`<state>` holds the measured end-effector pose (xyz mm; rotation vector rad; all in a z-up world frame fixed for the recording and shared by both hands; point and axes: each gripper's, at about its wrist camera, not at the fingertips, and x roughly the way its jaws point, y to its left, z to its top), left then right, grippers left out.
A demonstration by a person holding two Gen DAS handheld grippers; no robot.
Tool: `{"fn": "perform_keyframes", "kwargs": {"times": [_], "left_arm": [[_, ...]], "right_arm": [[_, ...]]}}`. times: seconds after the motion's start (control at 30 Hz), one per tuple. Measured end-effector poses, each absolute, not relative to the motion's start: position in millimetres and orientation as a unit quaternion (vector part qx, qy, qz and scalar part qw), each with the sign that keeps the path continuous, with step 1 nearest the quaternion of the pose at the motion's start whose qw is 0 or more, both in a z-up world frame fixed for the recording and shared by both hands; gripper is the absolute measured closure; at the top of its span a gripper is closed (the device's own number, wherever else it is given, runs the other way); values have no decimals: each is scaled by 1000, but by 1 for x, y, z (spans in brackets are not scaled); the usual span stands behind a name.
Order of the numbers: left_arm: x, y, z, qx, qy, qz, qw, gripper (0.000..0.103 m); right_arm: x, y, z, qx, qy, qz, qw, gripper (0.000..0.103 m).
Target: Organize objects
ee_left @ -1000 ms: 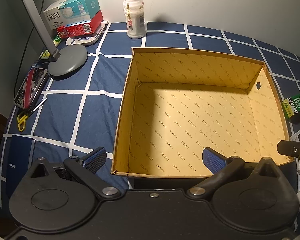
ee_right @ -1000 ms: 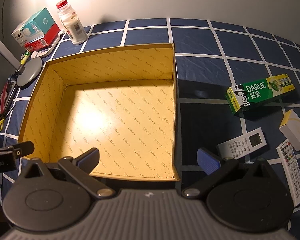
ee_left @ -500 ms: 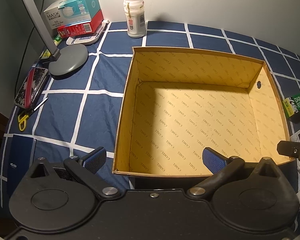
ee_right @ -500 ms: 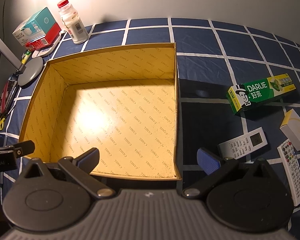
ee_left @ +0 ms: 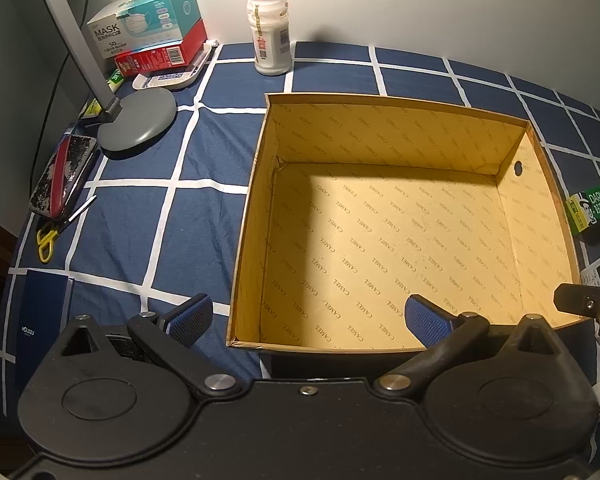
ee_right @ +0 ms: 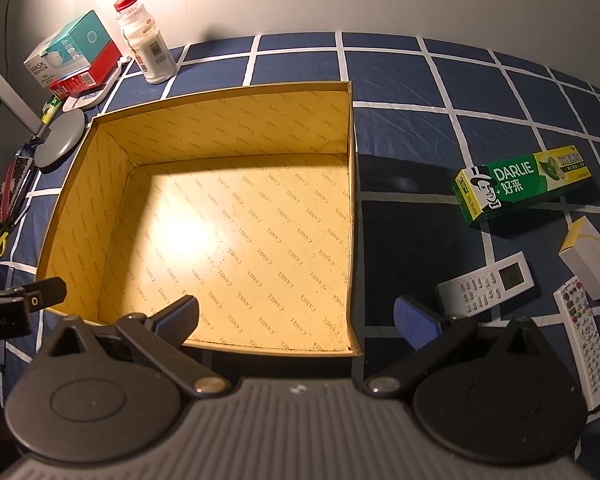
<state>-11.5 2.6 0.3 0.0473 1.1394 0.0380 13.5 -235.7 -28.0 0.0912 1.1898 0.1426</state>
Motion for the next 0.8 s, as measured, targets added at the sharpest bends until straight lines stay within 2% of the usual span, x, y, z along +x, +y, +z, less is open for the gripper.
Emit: {"fn": "perform_keyframes", "kwargs": {"times": [0.8], "left_arm": [[-13, -1, 5, 24, 535, 20, 844, 0]], "right_arm": [[12, -238, -23, 49, 556, 65, 827, 0]]}}
